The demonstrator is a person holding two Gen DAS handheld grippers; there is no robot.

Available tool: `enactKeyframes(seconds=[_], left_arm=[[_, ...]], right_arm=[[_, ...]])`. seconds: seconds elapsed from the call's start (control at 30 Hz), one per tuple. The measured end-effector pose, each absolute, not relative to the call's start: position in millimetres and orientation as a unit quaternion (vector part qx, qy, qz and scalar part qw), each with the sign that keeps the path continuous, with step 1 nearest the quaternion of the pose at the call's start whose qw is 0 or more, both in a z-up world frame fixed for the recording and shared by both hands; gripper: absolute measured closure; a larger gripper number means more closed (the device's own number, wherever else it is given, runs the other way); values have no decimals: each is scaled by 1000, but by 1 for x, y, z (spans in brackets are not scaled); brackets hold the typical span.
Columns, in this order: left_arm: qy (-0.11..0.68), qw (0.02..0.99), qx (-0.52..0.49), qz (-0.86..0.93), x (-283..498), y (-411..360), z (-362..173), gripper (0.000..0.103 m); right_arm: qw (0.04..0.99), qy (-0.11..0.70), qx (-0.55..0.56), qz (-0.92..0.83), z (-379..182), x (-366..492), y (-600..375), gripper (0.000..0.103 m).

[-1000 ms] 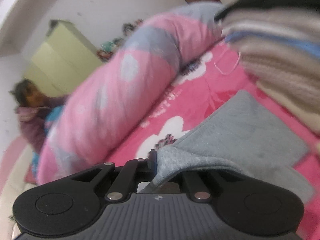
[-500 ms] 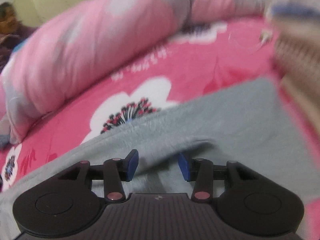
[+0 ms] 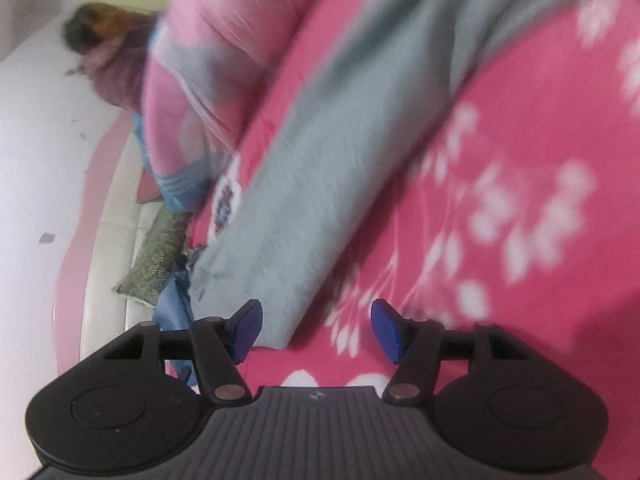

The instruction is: Fold clothes

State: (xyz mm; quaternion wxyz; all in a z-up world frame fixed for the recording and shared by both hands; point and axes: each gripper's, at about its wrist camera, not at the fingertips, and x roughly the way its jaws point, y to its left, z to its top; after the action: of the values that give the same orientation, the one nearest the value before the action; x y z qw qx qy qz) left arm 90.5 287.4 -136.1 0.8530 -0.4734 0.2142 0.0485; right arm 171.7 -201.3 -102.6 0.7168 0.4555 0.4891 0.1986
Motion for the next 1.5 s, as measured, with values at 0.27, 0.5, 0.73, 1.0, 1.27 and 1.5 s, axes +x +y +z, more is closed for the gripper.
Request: enactKeyframes(seconds=[0.27, 0.5, 0.73, 1.0, 1.27, 1.5], left_arm=[[190, 854, -473, 100, 147, 309, -134, 18], [167, 873, -429, 163, 160, 299, -143, 64], [160, 854, -468, 163, 131, 297, -121, 80], [131, 869, -460, 129, 1, 290, -90, 81], [220, 861, -452, 80, -84, 296, -141, 67], [212, 861, -461, 33, -113, 320, -128, 41]], right_arm=[[748, 443, 469, 158, -123, 240, -168, 43], [776, 386, 481, 135, -135, 275, -152, 46], [807, 342, 468, 113, -126, 266, -151, 94], [817, 355, 423, 165, -76, 192, -176, 94], [802, 457, 346, 168, -99, 117, -198, 80], [838, 477, 178, 198, -29, 83, -216, 55]])
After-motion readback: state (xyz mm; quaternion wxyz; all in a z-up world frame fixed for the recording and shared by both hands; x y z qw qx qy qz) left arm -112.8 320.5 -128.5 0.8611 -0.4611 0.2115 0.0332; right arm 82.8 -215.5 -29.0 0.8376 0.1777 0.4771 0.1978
